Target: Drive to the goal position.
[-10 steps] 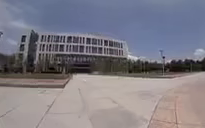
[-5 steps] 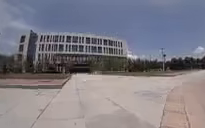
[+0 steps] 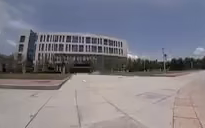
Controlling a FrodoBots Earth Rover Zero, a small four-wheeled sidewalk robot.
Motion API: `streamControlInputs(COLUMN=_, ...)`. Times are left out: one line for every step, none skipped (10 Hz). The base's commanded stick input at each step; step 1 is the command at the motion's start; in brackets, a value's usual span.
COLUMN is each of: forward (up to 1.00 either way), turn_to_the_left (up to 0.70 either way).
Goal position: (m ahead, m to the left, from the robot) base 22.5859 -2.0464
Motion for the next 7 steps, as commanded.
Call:
streamControlInputs(forward=0.5, turn_to_the_left=0.01)
streamControlInputs(forward=0.5, turn_to_the_left=0.01)
streamControlInputs(forward=0.5, turn_to_the_left=0.01)
streamControlInputs(forward=0.5, turn_to_the_left=0.01)
streamControlInputs(forward=0.5, turn_to_the_left=0.01)
streamControlInputs(forward=0.5, turn_to_the_left=0.01)
streamControlInputs(forward=0.5, turn_to_the_left=0.01)
